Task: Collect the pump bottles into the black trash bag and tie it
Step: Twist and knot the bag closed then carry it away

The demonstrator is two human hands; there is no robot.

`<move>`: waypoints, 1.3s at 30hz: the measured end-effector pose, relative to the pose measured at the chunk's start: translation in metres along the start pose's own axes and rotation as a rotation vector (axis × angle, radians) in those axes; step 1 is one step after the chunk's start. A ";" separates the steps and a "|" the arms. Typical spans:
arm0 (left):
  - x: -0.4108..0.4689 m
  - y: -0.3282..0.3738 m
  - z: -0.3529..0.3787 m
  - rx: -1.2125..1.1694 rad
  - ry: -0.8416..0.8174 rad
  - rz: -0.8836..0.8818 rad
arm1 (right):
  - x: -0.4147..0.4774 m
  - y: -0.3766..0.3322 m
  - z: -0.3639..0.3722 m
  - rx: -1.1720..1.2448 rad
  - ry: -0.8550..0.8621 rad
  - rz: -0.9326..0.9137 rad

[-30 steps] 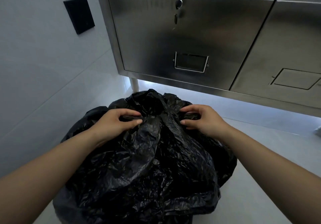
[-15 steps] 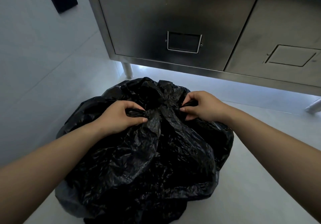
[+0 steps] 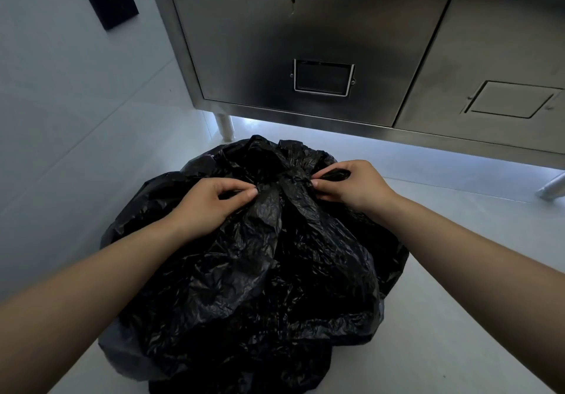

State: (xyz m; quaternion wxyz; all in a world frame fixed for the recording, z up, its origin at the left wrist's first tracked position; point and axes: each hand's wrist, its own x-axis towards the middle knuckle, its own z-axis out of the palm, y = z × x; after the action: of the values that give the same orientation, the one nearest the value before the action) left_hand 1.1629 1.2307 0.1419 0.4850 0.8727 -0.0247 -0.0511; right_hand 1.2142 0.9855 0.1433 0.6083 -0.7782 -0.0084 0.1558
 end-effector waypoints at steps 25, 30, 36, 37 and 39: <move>0.003 0.001 -0.054 -0.245 0.204 -0.182 | -0.012 -0.019 -0.012 0.256 0.079 -0.132; 0.009 0.021 -0.048 -0.514 0.111 -0.446 | -0.005 -0.027 -0.010 0.292 0.084 -0.027; 0.004 0.029 -0.041 -0.438 0.031 -0.361 | -0.006 -0.024 -0.009 0.231 0.110 0.068; 0.004 0.030 -0.038 -0.416 0.034 -0.329 | -0.006 -0.024 -0.008 0.218 0.117 0.062; 0.005 0.028 -0.027 -0.359 0.041 -0.304 | -0.006 -0.024 -0.006 0.221 0.126 0.049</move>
State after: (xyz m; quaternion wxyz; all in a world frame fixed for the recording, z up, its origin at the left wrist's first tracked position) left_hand 1.1712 1.2381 0.1794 0.6197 0.7668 0.1263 -0.1093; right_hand 1.2146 0.9848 0.1689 0.6855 -0.7148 0.0661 0.1213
